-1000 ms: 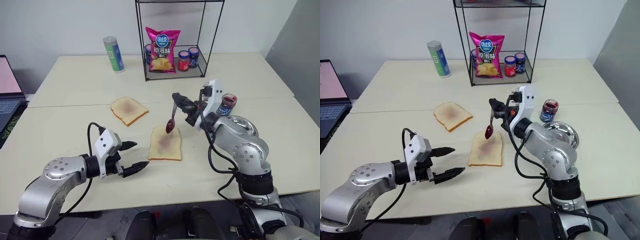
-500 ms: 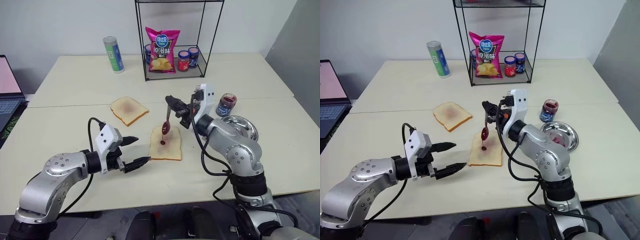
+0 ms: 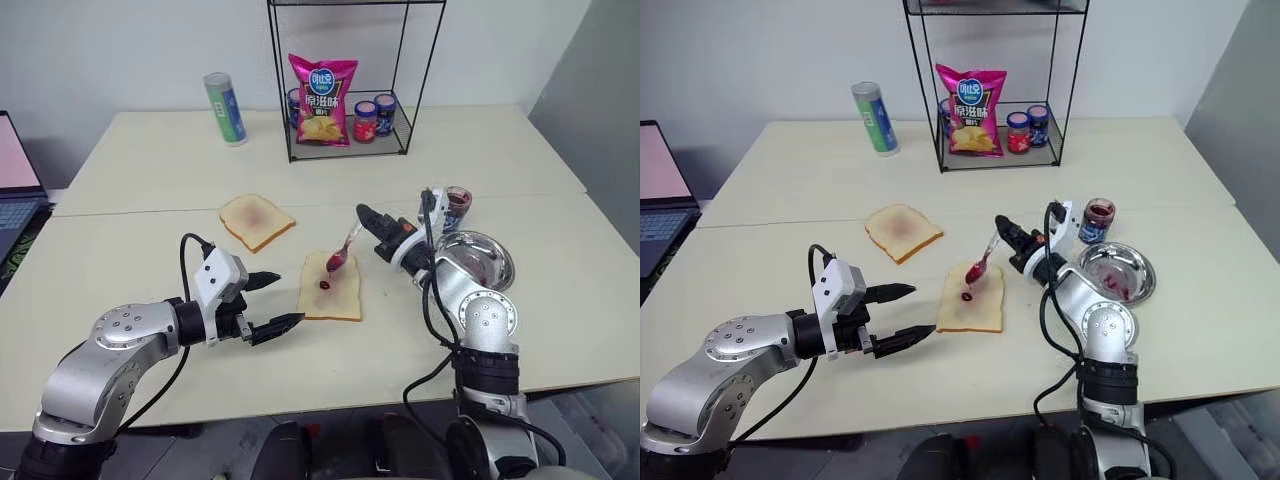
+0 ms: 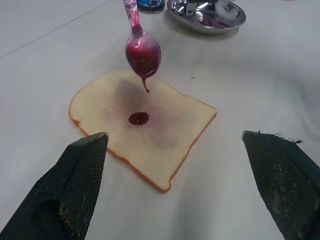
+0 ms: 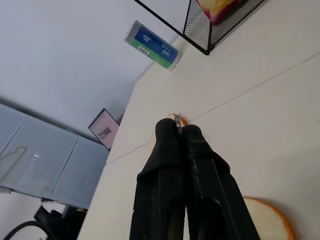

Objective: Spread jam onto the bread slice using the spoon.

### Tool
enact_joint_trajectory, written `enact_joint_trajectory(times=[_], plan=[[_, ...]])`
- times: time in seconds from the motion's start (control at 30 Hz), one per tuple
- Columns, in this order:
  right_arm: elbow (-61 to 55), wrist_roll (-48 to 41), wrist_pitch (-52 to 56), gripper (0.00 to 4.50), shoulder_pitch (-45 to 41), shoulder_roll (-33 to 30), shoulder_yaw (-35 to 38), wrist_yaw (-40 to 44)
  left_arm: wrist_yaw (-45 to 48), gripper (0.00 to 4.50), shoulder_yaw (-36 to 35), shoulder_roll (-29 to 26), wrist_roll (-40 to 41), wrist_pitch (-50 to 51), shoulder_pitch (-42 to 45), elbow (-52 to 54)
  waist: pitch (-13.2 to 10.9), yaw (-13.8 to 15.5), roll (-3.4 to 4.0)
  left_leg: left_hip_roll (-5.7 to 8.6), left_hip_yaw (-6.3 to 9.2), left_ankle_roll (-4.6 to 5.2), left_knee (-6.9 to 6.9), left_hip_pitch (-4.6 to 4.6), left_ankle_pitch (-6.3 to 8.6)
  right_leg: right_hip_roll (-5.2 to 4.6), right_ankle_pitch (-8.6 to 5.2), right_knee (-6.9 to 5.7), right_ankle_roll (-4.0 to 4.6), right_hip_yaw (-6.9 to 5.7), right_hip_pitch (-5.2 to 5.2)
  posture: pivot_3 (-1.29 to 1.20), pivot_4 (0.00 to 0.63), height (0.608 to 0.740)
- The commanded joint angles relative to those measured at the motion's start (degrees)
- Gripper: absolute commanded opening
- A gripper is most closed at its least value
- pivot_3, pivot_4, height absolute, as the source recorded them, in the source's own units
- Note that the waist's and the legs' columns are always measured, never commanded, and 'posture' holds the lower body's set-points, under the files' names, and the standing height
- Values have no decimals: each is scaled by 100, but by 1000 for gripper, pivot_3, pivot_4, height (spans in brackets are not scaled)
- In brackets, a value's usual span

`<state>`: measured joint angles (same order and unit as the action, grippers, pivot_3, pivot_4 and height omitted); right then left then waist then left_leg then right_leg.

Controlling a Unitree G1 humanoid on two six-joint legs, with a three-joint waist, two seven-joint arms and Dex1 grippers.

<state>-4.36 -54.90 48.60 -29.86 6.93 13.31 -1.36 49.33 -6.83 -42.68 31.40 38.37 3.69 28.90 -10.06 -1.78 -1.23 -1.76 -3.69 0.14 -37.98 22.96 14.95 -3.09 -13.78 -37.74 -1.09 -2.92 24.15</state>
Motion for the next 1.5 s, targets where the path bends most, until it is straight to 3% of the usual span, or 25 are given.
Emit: enact_joint_trajectory(times=[0.03,0.73,1.17,1.5], plan=[[129,-79,-91,22,-48,63,-5,148,-14,4500,-27,-67,80,-11,41,167,0,6,0,0,1,0,0,0,0,0,0,0,0,-1,0,0,150,740],[1440,824,-776,22,-14,146,-369,945,14,4500,-33,-134,94,6,72,187,0,8,0,2,0,0,1,1,0,-1,0,2,0,0,0,0,150,740],[940,799,-480,22,433,-525,-89,1045,63,4500,68,-106,46,-65,178,80,0,39,-1,5,2,0,0,1,0,-2,0,4,-1,-1,-4,0,150,740],[286,400,-45,22,530,-652,74,777,61,4500,119,-104,23,-120,214,29,0,48,-1,5,2,0,0,1,0,-2,-1,6,-1,-1,-4,0,150,740]])
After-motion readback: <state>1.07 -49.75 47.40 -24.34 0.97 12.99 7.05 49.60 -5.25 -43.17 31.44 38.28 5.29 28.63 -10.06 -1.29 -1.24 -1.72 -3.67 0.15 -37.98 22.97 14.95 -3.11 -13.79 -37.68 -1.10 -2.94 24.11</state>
